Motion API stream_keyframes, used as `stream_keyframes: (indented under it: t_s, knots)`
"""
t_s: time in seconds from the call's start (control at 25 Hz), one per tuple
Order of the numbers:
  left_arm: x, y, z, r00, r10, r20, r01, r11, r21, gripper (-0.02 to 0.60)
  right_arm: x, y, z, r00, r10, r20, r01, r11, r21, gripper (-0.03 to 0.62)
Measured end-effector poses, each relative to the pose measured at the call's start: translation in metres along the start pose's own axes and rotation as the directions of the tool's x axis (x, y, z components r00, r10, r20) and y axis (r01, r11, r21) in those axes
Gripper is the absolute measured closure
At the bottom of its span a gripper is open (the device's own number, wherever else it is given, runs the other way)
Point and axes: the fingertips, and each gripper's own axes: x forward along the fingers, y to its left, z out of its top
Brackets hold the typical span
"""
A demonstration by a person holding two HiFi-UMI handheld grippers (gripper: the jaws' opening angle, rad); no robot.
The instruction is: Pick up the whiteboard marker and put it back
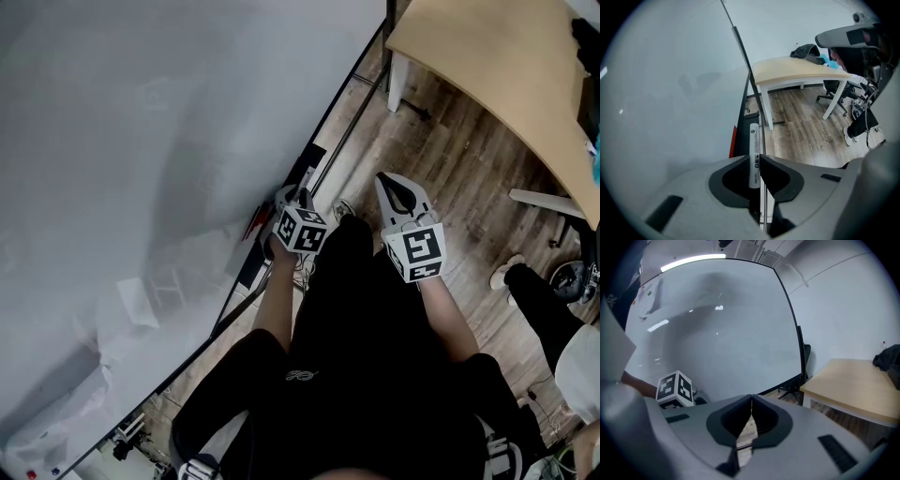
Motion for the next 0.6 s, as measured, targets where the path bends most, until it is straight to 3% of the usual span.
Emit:
stream_keyframes:
  t_s: [0.6]
  knots:
    - [0.002,0.0,-0.001,0.999,-0.04,-0.015,0.039,0.998,-0.053,0.514,0.007,0.017,0.001,0.998,0.057,-0.007,-0.057,0.998,-0.025,0.591]
